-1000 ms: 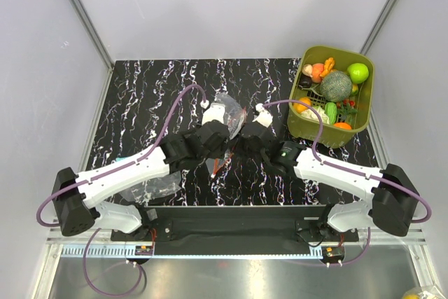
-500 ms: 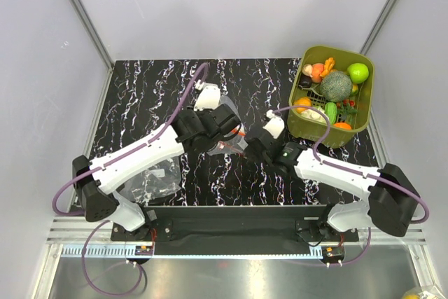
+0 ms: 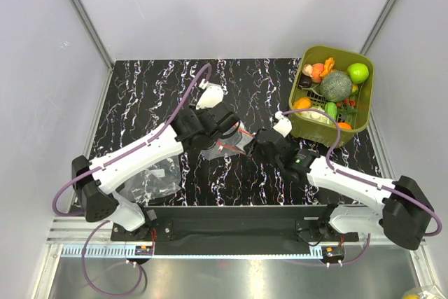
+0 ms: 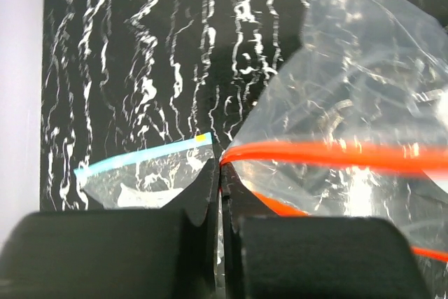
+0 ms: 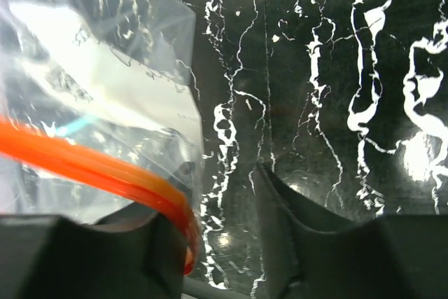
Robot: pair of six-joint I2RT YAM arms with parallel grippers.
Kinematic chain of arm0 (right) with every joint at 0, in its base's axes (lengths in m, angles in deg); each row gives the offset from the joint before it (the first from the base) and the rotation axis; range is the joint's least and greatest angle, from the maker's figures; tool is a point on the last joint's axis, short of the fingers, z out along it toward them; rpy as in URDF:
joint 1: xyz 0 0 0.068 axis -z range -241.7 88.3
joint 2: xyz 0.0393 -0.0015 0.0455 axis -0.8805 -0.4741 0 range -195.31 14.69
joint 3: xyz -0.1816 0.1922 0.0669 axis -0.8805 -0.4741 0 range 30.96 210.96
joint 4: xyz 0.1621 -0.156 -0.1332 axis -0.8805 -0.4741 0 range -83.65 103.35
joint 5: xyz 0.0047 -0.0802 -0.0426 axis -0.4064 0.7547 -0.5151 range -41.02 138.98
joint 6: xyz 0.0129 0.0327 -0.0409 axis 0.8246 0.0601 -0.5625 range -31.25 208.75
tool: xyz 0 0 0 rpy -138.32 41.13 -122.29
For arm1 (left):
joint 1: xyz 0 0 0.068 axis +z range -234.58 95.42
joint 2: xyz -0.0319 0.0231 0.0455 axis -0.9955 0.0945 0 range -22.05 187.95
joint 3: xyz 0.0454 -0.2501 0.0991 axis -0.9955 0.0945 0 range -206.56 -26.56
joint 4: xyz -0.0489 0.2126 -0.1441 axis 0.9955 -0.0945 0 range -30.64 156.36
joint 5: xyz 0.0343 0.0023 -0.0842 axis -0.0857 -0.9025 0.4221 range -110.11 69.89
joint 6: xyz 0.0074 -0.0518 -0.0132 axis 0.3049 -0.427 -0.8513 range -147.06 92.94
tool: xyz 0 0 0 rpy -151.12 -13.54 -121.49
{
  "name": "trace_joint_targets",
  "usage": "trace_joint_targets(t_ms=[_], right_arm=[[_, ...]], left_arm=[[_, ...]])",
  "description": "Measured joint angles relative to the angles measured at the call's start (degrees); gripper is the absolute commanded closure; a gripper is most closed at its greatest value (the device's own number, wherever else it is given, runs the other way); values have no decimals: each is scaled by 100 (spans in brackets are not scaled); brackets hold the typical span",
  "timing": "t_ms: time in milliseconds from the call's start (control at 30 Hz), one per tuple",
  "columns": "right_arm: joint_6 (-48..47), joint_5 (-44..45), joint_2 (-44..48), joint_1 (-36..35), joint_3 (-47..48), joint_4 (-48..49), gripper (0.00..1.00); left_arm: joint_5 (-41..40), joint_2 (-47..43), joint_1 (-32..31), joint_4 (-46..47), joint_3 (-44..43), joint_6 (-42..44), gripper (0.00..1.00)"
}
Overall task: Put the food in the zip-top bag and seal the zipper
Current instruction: Open the zipper of the food storage bag at the center of the board.
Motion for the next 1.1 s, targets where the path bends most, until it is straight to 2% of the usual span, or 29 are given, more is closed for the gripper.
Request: trace_joint_targets(t_ms=[200,233,300,500,733,933,1100], right_arm=[[-649,-293,-490,57,450,-133,38],[-750,-358,-560,61,577,-131,28],[-1003,-579,-645,79,876,-127,18],[-1482,-1137,-647,289,1558,-160,12],[-1703,-1534,-339,837,1635,-584,11],[-1965,-1611,354,1932,1751,-1202,8],[-2256,-1611,549,3528,2135,-1644,0]], left_arm=[[221,48,-101,101,-216,577,100],[199,114,-109,28,-341,605,100],[61,350,-111,-101,-719,671,100],[-442,1019,-107,-426,-1410,748,100],[-389,1368,103,-260,-1357,802,100],[-251,1493,306,-168,-1272,863,100],[-101,1493,341,-9,-1235,866,100]])
